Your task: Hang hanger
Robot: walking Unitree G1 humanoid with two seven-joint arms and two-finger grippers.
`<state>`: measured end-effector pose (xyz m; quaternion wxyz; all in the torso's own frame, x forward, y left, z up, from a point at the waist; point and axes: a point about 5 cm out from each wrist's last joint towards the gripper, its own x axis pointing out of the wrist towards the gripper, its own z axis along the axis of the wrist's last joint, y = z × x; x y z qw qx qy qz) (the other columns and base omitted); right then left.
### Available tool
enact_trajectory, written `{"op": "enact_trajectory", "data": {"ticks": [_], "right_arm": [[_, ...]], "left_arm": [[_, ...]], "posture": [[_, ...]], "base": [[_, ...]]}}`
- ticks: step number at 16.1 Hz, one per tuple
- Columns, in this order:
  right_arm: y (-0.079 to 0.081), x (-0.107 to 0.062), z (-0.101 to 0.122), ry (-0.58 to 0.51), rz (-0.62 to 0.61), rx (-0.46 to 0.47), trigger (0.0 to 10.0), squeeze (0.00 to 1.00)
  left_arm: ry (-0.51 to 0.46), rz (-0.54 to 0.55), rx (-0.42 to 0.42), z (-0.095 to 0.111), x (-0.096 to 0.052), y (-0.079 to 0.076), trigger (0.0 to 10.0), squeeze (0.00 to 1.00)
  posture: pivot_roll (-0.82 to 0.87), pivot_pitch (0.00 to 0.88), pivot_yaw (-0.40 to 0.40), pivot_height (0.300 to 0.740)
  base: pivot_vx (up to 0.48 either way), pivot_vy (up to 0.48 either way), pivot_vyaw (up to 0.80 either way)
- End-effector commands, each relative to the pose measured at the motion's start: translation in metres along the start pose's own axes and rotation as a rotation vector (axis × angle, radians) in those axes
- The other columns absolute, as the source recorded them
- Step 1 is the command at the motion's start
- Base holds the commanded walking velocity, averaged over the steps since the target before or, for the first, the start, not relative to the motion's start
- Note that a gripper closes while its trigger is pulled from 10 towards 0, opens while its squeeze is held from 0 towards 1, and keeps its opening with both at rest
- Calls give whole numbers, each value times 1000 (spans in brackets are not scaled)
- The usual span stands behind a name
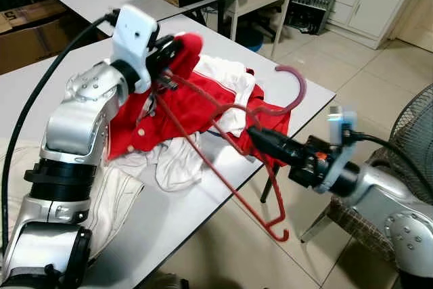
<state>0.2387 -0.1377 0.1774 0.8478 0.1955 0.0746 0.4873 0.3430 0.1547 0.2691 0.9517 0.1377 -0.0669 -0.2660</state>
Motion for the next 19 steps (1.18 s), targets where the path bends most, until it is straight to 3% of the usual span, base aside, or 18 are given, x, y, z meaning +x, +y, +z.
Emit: {"op": "enact_trajectory", "data": {"ticks": [1, 4, 8, 10, 12, 13, 15, 16, 17, 18, 19], "right_arm": [[-10, 3, -10, 73, -73, 35, 10000, 0], [-22, 6, -19, 90, -167, 97, 10000, 0], [-27, 7, -18, 58, -187, 124, 10000, 0], [-22, 3, -15, 30, -147, 106, 10000, 0], [-15, -1, -14, 27, -107, 91, 10000, 0], [-7, -4, -11, 21, -44, 63, 10000, 0], [1, -4, -8, 19, 22, 39, 10000, 0], [6, -2, -6, 58, 68, 7, 10000, 0], [8, -1, -7, 81, 84, -5, 10000, 0], [8, 0, -7, 106, 91, -16, 10000, 0], [2, 0, -13, 158, 31, -14, 10000, 0]], "left_arm": [[-58, -62, 4, 22, 1, -6, 0, 0], [-99, -33, -43, 37, 0, -1, 0, 0], [-109, 35, -76, 43, -4, 11, 0, 0], [-97, 205, -62, 39, -9, 33, 0, 0], [-75, 292, -50, 35, -14, 49, 0, 0], [-32, 312, 19, 30, -17, 58, 0, 0], [39, 207, 61, 21, -13, 50, 0, 0], [86, 52, 56, 9, -6, 23, 0, 0], [98, -14, 38, 5, -2, 10, 0, 0], [99, -60, 16, 1, 2, -3, 0, 0], [81, -21, 24, 3, 8, -5, 0, 0]], "posture": [[-79, 0, 1, 740], [-76, 0, -2, 740], [-72, 0, -4, 740], [-70, 0, -5, 740], [-73, 0, -4, 740], [-72, 0, -1, 740], [-72, 0, -1, 740], [-74, 0, -1, 740], [-75, 0, -1, 740], [-75, 0, 0, 740], [-80, 0, 0, 740]], "base": [[0, 0, 0], [0, 0, 0], [0, 0, 0], [0, 0, 0], [0, 0, 0], [0, 0, 0], [0, 0, 0], [0, 0, 0], [0, 0, 0], [0, 0, 0], [0, 0, 0]]}}
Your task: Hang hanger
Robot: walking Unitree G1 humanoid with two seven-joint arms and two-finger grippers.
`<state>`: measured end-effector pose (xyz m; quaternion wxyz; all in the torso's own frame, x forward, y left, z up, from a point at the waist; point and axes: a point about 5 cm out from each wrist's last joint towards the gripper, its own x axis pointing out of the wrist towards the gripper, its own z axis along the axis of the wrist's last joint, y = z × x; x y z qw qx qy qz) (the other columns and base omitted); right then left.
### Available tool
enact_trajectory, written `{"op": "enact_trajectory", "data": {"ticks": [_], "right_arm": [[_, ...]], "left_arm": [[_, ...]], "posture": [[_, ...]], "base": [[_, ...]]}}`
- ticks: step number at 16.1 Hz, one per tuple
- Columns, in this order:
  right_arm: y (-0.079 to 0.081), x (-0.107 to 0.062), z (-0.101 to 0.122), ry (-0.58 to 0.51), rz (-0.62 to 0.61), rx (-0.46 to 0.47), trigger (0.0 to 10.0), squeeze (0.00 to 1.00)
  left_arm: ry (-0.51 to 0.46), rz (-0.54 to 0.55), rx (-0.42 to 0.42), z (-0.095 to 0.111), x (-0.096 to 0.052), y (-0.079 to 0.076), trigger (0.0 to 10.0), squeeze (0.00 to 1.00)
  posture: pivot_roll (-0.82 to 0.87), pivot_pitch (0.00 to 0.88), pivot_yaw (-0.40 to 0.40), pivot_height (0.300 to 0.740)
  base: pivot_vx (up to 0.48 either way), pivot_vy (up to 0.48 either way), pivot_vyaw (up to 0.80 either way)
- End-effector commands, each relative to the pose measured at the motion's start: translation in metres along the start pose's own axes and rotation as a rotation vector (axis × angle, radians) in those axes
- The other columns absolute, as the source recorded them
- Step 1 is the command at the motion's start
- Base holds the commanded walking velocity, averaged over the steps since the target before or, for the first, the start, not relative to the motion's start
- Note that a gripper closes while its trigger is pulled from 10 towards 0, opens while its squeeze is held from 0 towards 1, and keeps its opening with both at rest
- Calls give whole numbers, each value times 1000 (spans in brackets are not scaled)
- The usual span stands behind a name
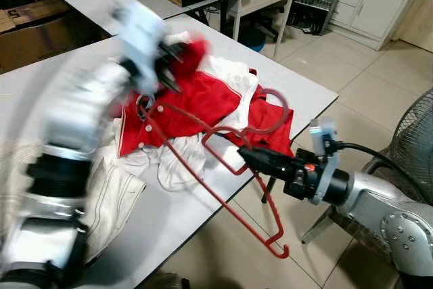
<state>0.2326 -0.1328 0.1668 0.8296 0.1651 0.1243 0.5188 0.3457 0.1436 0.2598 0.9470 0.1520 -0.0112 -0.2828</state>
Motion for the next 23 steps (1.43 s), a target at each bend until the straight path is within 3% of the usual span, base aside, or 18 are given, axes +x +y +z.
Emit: {"op": "enact_trajectory", "data": {"ticks": [1, 5, 8, 12, 13, 15, 16, 18, 19, 20, 21, 23], "right_arm": [[-3, 0, -2, 44, -35, -9, 10000, 0], [-17, -7, -13, 86, -165, 44, 10000, 0], [-16, -7, -10, 68, -129, 43, 10000, 0], [-27, -5, -3, 24, -158, 39, 10000, 0], [-40, -7, 2, 8, -252, 24, 10000, 0], [-75, -19, 26, -78, -486, -47, 10000, 0], [-81, -24, 47, -162, -511, -90, 10000, 0], [-77, -26, 83, -306, -467, -169, 10000, 0], [-74, -25, 92, -330, -440, -190, 10000, 0], [-72, -22, 91, -314, -421, -204, 10000, 0], [-65, -13, 81, -264, -348, -201, 10000, 0], [-57, -7, 73, -237, -272, -195, 10000, 0]], "left_arm": [[-36, 53, 29, 12, 0, 6, 0, 0], [-74, 161, 82, 28, -8, 35, 0, 0], [-110, 234, 103, 39, -15, 50, 0, 0], [-71, 108, 102, 38, -16, 43, 0, 0], [-60, 155, 129, 37, -22, 53, 0, 0], [-39, 321, 197, 42, -46, 92, 0, 0], [-18, 378, 225, 45, -61, 109, 0, 0], [50, 429, 254, 41, -85, 125, 0, 0], [100, 377, 227, 32, -90, 119, 0, 0], [151, 275, 181, 17, -88, 103, 0, 0], [158, 169, 68, -13, -70, 60, 0, 0], [155, 151, 24, -31, -56, 36, 0, 0]], "posture": [[-83, 0, 2, 740], [-84, 0, 4, 740], [-77, 0, -2, 740], [-72, 0, -7, 740], [-72, 0, -9, 740], [-72, 0, -7, 740], [-72, 0, -7, 740], [-61, 0, -16, 740], [-56, 0, -22, 740], [-50, 0, -28, 740], [-41, 0, -39, 740], [-39, 0, -51, 740]], "base": [[0, 0, 0], [0, 0, 0], [0, 0, 0], [0, 0, 0], [0, 0, 0], [0, 0, 0], [0, 0, 0], [0, 0, 0], [0, 0, 0], [0, 0, 0], [0, 0, 0], [0, 0, 0]]}}
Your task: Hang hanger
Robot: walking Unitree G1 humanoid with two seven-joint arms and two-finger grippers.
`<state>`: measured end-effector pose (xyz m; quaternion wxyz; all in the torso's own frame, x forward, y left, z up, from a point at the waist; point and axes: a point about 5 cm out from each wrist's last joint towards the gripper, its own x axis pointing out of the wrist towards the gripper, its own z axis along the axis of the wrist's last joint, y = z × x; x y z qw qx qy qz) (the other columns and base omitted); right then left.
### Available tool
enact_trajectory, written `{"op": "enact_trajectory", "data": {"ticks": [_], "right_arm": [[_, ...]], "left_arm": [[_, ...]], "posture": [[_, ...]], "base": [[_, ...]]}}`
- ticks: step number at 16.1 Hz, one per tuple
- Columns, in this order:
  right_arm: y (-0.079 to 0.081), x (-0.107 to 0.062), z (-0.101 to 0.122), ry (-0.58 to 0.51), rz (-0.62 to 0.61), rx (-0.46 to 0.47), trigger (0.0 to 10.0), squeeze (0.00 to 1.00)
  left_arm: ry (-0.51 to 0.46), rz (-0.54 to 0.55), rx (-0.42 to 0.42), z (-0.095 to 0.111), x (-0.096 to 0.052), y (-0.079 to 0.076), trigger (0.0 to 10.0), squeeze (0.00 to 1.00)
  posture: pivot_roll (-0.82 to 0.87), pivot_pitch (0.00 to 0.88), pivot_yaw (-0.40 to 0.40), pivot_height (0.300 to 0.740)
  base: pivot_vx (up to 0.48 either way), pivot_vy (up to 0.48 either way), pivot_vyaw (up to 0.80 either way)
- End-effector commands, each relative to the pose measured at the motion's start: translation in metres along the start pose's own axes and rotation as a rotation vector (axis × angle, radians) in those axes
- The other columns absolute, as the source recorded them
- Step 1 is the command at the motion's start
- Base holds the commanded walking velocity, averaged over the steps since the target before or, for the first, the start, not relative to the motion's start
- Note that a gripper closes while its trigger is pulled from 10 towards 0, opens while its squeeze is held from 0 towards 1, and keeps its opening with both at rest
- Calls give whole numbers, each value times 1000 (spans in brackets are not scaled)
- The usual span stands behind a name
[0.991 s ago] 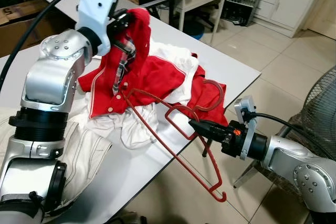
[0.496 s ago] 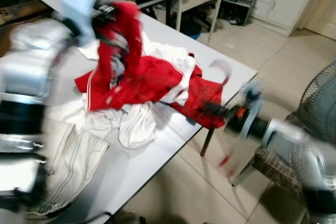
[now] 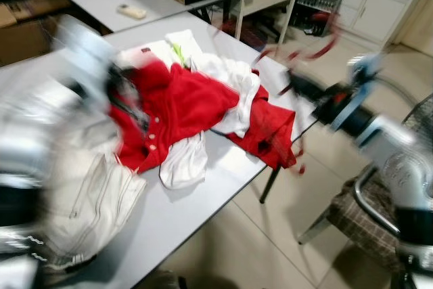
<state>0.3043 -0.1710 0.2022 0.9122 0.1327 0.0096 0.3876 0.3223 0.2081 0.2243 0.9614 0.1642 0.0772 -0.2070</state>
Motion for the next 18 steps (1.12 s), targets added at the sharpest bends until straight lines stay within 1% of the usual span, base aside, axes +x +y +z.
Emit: {"op": "enact_trajectory", "data": {"ticks": [1, 2, 3, 4, 6, 7, 8, 9, 11, 13, 14, 16, 17, 18], "right_arm": [[13, -5, 1, 21, 97, 7, 10000, 0], [23, -13, -9, 83, 171, 38, 10000, 0], [26, -18, -16, 121, 194, 54, 10000, 0], [30, -25, -29, 192, 202, 85, 10000, 0], [34, -29, -39, 223, 199, 114, 10000, 0], [37, -29, -40, 217, 210, 136, 10000, 0], [40, -28, -41, 205, 223, 153, 10000, 0], [42, -26, -41, 196, 239, 167, 10000, 0], [48, -22, -42, 183, 288, 200, 10000, 0], [52, -19, -44, 176, 325, 234, 10000, 0], [51, -17, -46, 182, 322, 243, 10000, 0], [52, -15, -48, 196, 324, 248, 10000, 0], [53, -14, -48, 198, 328, 249, 10000, 0], [53, -17, -47, 202, 327, 240, 10000, 0]], "left_arm": [[-78, 48, 32, 15, 4, -4, 0, 0], [-120, 93, 37, 24, 8, -3, 0, 0], [-144, 130, 45, 30, 9, 3, 0, 0], [-173, 182, 59, 41, 7, 15, 0, 0], [-206, 226, 66, 53, 1, 27, 0, 0], [-239, 207, 60, 60, -1, 26, 0, 0], [-284, 138, 57, 69, -1, 20, 0, 0], [-294, 77, 79, 75, -2, 15, 0, 0], [-285, -26, 111, 81, -1, 3, 0, 0], [-291, -33, 123, 82, 1, 0, 0, 0], [-299, -55, 110, 83, 3, -4, 0, 0], [-300, -51, 119, 83, 3, -5, 0, 0], [-297, -34, 120, 83, 3, -3, 0, 0], [-255, 57, 183, 78, 3, 8, 0, 0]], "posture": [[-42, 0, -54, 740], [-42, 0, -54, 740], [-45, 0, -54, 740], [-50, 0, -48, 740], [-58, 0, -36, 740], [-61, 0, -32, 740], [-59, 0, -31, 740], [-56, 0, -32, 740], [-50, 0, -35, 740], [-49, 0, -36, 740], [-46, 0, -38, 740], [-43, 0, -40, 740], [-43, 0, -40, 740], [-41, 0, -42, 740]], "base": [[0, 0, 0], [0, 0, 0], [0, 0, 0], [0, 0, 0], [0, 0, 0], [0, 0, 0], [0, 0, 0], [0, 0, 0], [0, 0, 0], [0, 0, 0], [0, 0, 0], [0, 0, 0], [0, 0, 0], [0, 0, 0]]}}
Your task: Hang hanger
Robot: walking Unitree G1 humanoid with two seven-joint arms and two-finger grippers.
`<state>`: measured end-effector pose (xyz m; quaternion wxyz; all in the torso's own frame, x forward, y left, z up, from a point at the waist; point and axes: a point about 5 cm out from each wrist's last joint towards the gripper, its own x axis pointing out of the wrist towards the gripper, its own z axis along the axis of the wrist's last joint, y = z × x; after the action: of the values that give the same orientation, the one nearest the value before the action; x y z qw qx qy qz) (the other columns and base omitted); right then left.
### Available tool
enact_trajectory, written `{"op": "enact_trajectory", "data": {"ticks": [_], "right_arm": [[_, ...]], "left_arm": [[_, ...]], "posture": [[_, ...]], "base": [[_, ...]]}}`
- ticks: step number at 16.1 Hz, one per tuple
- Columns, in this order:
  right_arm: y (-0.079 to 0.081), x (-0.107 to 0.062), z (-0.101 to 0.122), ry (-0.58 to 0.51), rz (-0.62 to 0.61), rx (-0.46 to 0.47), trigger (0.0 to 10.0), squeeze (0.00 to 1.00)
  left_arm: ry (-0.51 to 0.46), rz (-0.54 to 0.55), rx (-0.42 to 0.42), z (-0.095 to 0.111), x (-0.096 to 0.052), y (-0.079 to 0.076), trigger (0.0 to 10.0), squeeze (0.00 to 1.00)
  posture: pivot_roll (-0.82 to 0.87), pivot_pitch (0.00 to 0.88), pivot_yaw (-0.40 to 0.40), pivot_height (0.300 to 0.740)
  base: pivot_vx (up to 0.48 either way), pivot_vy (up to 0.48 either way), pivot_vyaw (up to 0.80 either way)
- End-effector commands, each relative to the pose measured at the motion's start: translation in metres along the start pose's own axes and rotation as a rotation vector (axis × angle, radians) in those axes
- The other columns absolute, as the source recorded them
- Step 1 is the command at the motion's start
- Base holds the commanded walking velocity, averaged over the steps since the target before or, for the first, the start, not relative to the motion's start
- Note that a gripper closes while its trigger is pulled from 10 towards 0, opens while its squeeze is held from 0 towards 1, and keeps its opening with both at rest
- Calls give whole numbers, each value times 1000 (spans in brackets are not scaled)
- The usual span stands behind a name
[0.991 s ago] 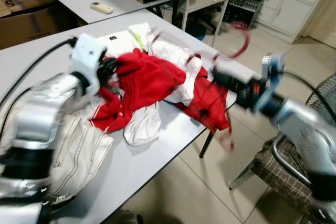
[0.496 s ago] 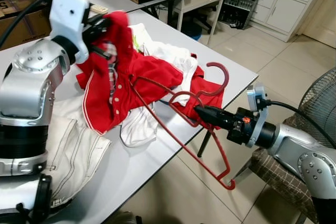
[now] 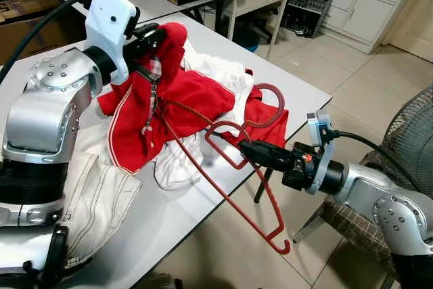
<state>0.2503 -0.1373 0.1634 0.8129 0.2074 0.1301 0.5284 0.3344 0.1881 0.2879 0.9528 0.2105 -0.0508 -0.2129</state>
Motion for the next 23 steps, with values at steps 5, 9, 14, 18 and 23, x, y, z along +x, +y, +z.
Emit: {"op": "enact_trajectory", "data": {"ticks": [5, 9, 14, 18, 23], "right_arm": [[-7, -34, 14, 33, -133, -115, 10000, 0], [6, -46, 21, 23, -55, -146, 10000, 0], [-7, -32, 5, 34, -64, -49, 10000, 0], [-22, -10, -1, 6, -59, 17, 10000, 0], [-23, 21, 3, -39, 27, 61, 10000, 0]], "left_arm": [[11, 216, 112, 2, -3, 29, 0, 0], [-7, 136, 108, 4, 1, 23, 0, 0], [-60, 13, 80, 15, 5, 5, 0, 0], [-63, -177, 21, 23, 2, -20, 0, 0], [-53, -149, -34, 22, 9, -31, 0, 0]], "posture": [[-54, 0, -36, 740], [-70, 0, -28, 740], [-60, 0, -37, 740], [-46, 0, -48, 740], [-36, 0, -55, 740]], "base": [[0, 0, 0], [0, 0, 0], [0, 0, 0], [0, 0, 0], [0, 0, 0]]}}
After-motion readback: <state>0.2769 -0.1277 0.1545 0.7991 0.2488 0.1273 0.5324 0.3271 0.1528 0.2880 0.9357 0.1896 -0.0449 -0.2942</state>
